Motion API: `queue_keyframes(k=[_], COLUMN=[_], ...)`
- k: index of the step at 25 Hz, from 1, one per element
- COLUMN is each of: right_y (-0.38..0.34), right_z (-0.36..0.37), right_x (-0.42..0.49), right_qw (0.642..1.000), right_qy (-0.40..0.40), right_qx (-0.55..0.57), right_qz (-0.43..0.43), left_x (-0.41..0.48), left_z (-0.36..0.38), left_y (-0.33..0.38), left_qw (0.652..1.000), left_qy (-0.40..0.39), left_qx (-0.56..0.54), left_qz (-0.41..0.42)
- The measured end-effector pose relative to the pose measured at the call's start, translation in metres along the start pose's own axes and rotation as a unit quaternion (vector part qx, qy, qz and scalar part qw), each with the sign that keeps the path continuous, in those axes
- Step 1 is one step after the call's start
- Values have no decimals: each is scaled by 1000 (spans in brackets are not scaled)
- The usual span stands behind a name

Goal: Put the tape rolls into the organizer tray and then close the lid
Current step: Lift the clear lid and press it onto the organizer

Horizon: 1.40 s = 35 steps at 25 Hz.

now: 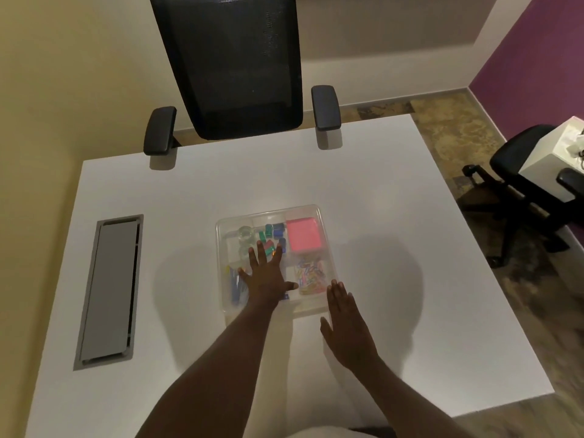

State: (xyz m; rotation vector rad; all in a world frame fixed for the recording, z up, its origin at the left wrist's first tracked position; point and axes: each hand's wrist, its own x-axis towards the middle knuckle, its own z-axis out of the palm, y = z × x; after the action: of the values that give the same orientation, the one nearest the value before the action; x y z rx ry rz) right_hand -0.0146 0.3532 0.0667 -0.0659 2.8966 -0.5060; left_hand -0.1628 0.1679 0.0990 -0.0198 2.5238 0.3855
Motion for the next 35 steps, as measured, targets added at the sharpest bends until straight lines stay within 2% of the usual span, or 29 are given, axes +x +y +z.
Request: queue_keyframes(k=[4,8,11,14,18,23,26,29,30,35], right_y=[1,0,-7,-23,-66,-73,-74,-77,-77,-77], right_z=[0,-4,-17,-31,-15,-2,-6,-7,-8,-11], right_x=[0,5,12,35,39,29,30,29,28,29], right_qw=[1000,996,994,991,998,997,995,993,992,987], right_qy=[-11,-78,-85,-59,-46,-69,-90,-109,-112,-121], right_qx=[-14,-48,-74,-115,-30,-32,-40,-54,-66,-101], right_qz=[-2,3,4,15,-23,-15,-12,-6,-7,-21], left_x=[0,0,-3,-5,-10,-13,-34,-77,-88,-100], left_z=[1,3,3,4,10,10,26,64,77,97], left_y=[1,1,1,-2,-14,-24,-36,-48,-55,-80], left_qw=[1000,1000,1000,999,996,995,993,977,975,983], left_qy=[0,4,10,24,49,45,98,168,181,171], left_qx=[0,-8,-10,-30,-57,-40,-32,-127,-126,-72], left_qz=[-1,0,3,11,43,83,65,6,-6,17])
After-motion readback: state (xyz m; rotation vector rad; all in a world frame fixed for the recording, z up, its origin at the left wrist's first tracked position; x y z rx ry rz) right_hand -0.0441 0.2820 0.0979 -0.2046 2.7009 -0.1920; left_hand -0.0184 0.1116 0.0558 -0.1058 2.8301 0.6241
